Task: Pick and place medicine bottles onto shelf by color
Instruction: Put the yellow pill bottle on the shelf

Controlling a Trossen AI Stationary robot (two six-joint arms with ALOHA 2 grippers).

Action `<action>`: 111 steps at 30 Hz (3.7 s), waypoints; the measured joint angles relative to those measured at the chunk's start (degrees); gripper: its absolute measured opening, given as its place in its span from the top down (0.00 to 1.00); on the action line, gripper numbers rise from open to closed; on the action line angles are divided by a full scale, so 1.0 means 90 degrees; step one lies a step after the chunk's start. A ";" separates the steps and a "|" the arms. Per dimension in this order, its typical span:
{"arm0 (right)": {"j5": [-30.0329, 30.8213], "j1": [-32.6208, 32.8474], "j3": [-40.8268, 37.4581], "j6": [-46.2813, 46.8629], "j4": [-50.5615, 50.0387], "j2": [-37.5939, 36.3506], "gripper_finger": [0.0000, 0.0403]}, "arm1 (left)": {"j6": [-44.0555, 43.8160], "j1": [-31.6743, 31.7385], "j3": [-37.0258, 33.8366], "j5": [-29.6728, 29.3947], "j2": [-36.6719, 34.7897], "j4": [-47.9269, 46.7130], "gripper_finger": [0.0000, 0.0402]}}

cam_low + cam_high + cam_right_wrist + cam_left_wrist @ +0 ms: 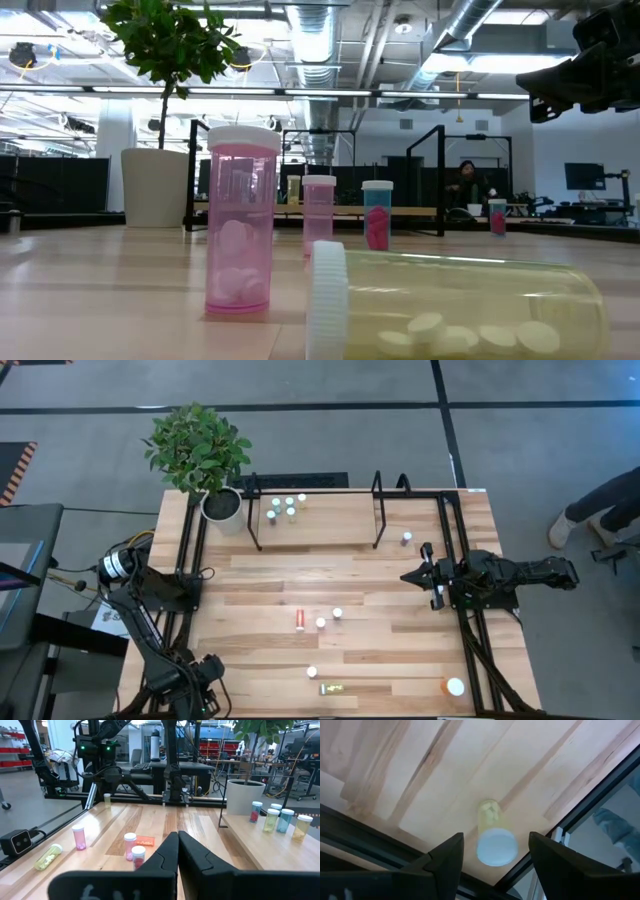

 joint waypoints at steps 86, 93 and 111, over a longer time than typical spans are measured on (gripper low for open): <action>0.0000 0.0002 0.0001 0.0000 0.0000 0.0000 0.94 | 0.8660 0.8907 0.1243 0.0537 0.0007 -0.0585 0.74; 0.0000 0.0001 0.0000 0.0000 0.0000 0.0000 0.94 | 0.9666 0.9483 0.1244 0.0598 0.0007 -0.0753 0.74; 0.0000 0.0000 0.0002 0.0000 0.0000 -0.0002 0.94 | 1.1466 0.9747 0.4008 -0.0384 0.1721 -0.2973 0.74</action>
